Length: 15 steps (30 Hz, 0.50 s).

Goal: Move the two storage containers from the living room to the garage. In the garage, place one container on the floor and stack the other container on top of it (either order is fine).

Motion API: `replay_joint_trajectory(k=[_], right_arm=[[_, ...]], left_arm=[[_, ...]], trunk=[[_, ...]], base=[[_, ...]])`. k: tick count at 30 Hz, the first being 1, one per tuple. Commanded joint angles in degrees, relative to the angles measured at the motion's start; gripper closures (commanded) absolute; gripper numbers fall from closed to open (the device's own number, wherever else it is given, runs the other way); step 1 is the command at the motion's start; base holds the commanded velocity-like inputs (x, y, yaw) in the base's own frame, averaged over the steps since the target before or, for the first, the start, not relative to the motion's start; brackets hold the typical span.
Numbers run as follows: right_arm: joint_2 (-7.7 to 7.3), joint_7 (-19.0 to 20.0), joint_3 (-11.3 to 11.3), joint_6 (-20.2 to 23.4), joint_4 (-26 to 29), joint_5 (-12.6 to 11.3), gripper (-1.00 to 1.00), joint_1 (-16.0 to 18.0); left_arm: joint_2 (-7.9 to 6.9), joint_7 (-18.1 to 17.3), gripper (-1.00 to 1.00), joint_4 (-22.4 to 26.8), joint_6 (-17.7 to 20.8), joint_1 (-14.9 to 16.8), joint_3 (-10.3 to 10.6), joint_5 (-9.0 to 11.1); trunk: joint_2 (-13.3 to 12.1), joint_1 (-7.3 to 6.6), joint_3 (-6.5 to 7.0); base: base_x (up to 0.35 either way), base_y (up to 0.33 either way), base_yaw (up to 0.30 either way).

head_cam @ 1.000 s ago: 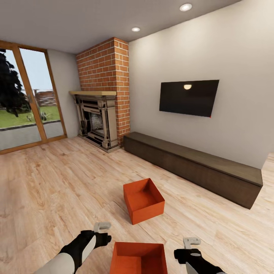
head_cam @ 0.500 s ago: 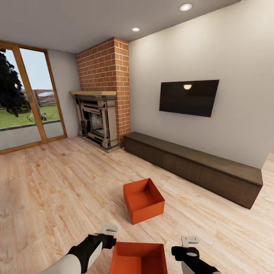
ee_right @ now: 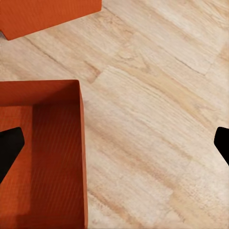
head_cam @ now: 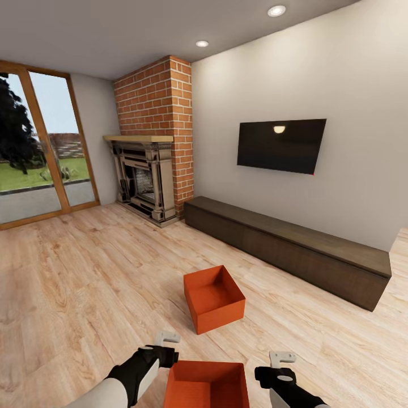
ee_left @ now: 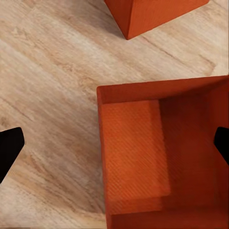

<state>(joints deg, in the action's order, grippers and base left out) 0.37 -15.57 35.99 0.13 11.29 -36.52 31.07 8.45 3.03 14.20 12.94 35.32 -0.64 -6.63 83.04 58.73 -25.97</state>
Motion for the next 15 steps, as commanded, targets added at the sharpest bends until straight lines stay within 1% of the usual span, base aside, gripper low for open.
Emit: replay_joint_trajectory(k=[1, 4, 15], right_arm=[[-0.02, -0.3, 0.5, 0.0, 0.1, -0.5, -1.00, 0.0], [-0.08, -0.3, 0.5, 0.0, 0.1, -0.4, -1.00, 0.0], [-0.12, -0.2, 0.6, 0.1, 1.2, 0.0, -1.00, 0.0]], left_arm=[[0.07, 0.3, -1.00, 0.1, 0.3, 0.0, -0.1, -0.6], [0.26, 0.9, -1.00, 0.1, 0.3, 0.0, -0.1, -0.6], [0.17, 1.2, -1.00, 0.1, 0.4, 0.0, 0.0, -0.2]], trunk=[[0.0, 0.00, -0.06], [1.2, 0.66, -0.60], [5.6, 3.07, -2.58]], base=[[0.000, 0.000, 0.000], [0.000, 0.000, 0.000], [0.000, 0.000, 0.000]])
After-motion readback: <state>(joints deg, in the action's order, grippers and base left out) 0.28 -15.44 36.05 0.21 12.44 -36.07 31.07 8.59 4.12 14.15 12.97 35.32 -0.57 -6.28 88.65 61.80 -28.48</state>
